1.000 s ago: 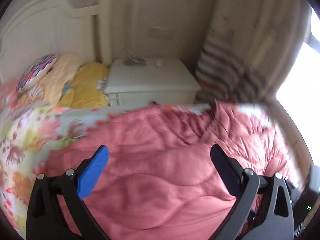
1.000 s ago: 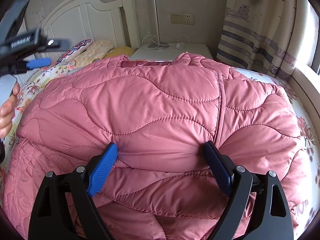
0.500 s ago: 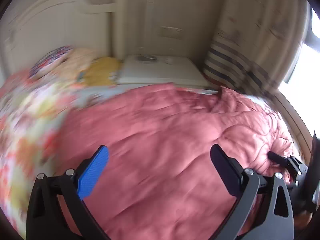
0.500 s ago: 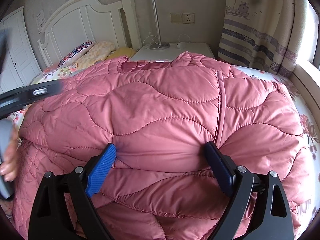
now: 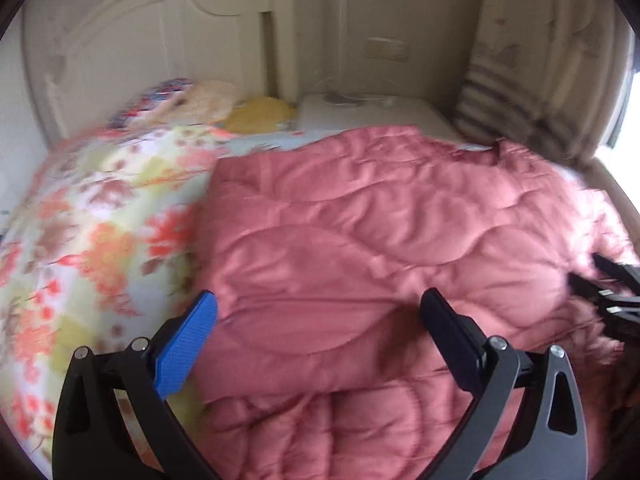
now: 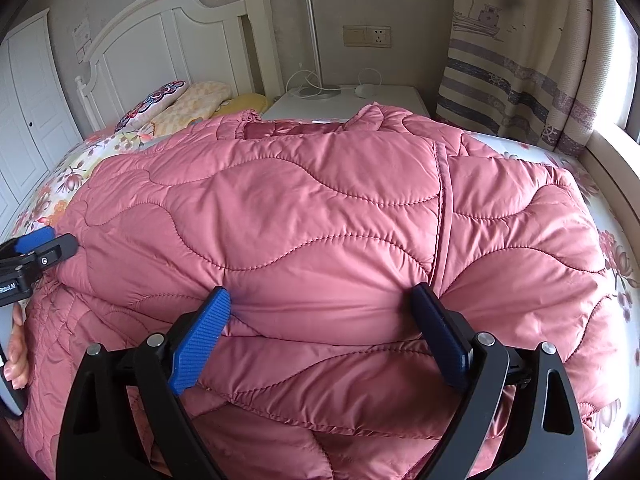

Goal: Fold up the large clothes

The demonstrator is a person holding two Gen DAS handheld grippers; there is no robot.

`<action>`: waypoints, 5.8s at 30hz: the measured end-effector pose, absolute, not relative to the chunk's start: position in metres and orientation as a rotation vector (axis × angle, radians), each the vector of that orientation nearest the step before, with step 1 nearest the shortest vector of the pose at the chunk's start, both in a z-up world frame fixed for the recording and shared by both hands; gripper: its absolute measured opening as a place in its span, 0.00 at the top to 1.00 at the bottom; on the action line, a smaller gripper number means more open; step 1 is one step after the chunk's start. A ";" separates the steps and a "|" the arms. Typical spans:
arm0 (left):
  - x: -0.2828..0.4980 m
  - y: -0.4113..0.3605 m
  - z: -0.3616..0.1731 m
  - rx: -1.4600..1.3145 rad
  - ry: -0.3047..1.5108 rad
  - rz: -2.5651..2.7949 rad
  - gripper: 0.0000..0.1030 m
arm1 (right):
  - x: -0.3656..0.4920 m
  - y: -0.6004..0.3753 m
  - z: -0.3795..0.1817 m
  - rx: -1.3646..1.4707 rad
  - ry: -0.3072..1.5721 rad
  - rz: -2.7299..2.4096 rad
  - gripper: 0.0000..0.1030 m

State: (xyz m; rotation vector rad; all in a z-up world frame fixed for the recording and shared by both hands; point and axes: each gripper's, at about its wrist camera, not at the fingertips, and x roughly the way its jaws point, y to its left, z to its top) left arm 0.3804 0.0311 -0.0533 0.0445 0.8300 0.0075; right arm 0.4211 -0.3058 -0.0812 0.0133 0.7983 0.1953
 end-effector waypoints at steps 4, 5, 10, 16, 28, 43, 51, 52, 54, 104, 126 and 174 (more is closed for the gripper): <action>0.390 0.041 -0.074 -0.008 0.890 0.004 0.02 | 0.421 -0.306 -0.081 0.014 0.798 0.200 0.14; 0.392 0.043 -0.074 -0.008 0.890 0.005 0.02 | 0.421 -0.305 -0.082 0.013 0.799 0.201 0.14; 0.391 0.044 -0.071 -0.008 0.877 0.010 0.02 | 0.421 -0.306 -0.081 0.012 0.798 0.200 0.14; 0.402 0.043 -0.024 -0.023 0.778 -0.036 0.02 | 0.421 -0.305 -0.081 0.007 0.800 0.192 0.14; 0.482 0.036 -0.071 0.040 0.900 -0.011 0.02 | 0.420 -0.306 -0.082 0.017 0.799 0.203 0.13; 0.366 -0.011 -0.026 0.075 0.762 -0.128 0.02 | 0.421 -0.308 -0.081 0.032 0.803 0.211 0.13; 0.359 -0.042 -0.074 0.184 0.893 -0.134 0.02 | 0.421 -0.304 -0.082 -0.003 0.808 0.194 0.12; 0.358 -0.041 -0.073 0.187 0.898 -0.135 0.02 | 0.420 -0.303 -0.081 -0.006 0.805 0.193 0.12; 0.344 -0.039 -0.062 0.186 0.881 -0.125 0.02 | 0.411 -0.303 -0.074 -0.010 0.821 0.164 0.12; 0.168 0.009 -0.073 0.107 0.887 -0.143 0.02 | 0.171 -0.338 -0.084 -0.165 0.829 0.139 0.05; 0.112 -0.003 -0.070 0.062 0.838 -0.222 0.02 | 0.134 -0.322 -0.102 -0.204 0.848 0.222 0.04; 0.065 0.105 -0.078 -0.156 0.788 -0.184 0.33 | 0.039 -0.479 -0.117 0.162 0.783 0.094 0.35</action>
